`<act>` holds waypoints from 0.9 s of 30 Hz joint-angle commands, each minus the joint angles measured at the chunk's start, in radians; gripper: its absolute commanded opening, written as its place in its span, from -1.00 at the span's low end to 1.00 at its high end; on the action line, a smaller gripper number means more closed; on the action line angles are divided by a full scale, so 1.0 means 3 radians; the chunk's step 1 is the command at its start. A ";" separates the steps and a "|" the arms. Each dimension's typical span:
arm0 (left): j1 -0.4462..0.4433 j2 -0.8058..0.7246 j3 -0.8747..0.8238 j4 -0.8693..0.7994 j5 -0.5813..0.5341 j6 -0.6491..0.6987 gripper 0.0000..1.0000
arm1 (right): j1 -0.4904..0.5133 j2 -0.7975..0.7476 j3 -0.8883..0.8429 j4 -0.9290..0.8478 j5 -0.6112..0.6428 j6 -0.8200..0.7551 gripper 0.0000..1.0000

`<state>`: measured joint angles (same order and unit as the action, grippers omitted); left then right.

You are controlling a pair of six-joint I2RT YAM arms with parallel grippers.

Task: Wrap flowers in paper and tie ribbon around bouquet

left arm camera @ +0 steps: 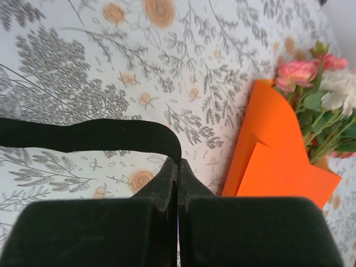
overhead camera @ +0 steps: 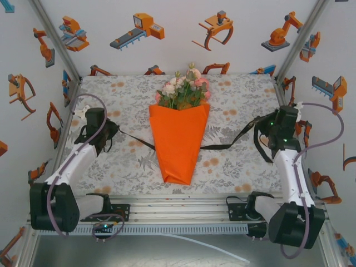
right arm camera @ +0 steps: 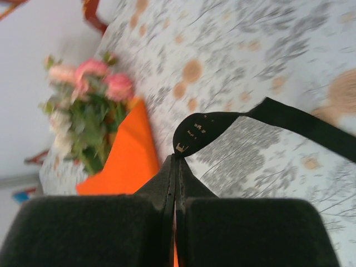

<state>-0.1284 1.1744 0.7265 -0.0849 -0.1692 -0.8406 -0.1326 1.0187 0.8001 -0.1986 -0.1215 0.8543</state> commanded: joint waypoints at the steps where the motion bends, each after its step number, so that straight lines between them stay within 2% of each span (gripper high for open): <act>1: 0.0145 -0.0206 0.0180 -0.0276 -0.0057 -0.0034 -1.00 | 0.0359 -0.0105 0.0000 -0.0122 -0.0165 -0.0205 -1.00; 4: 0.0250 -0.0418 0.0223 -0.0319 -0.0015 -0.0064 -1.00 | 0.0554 -0.0154 0.0041 -0.0246 -0.0080 -0.0279 -1.00; 12: 0.0408 -0.0779 0.0390 -0.0502 0.0016 0.0051 -1.00 | 0.0636 -0.0256 -0.0065 -0.0476 0.0041 -0.0271 -1.00; 15: 0.0404 -0.0790 0.0353 -0.0453 0.0289 -0.0023 -1.00 | 0.0636 -0.0273 -0.0106 -0.0575 0.0184 -0.0255 -1.00; 17: 0.0402 -0.0785 0.0315 -0.0424 0.0452 -0.0081 -1.00 | 0.0644 -0.0252 -0.0074 -0.0581 0.0120 -0.0255 -1.00; 23: 0.0392 -0.0830 0.0451 -0.0480 0.0454 0.0033 -1.00 | 0.0894 0.0040 0.0150 -0.0599 0.0063 -0.0339 -1.00; 25: 0.0360 -0.0750 0.0569 -0.0493 0.0527 0.0071 -1.00 | 0.0937 0.0158 0.0199 -0.0627 0.0174 -0.0321 -1.00; 27: 0.0300 -0.0662 0.0692 -0.0576 0.0441 0.0211 -1.00 | 0.0939 0.0238 0.0211 -0.0643 0.0415 -0.0224 -1.00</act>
<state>-0.0204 0.9588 0.8658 -0.2405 -0.0490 -0.8360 0.1448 1.0710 0.8257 -0.3634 -0.0845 0.7811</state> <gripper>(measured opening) 0.007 0.004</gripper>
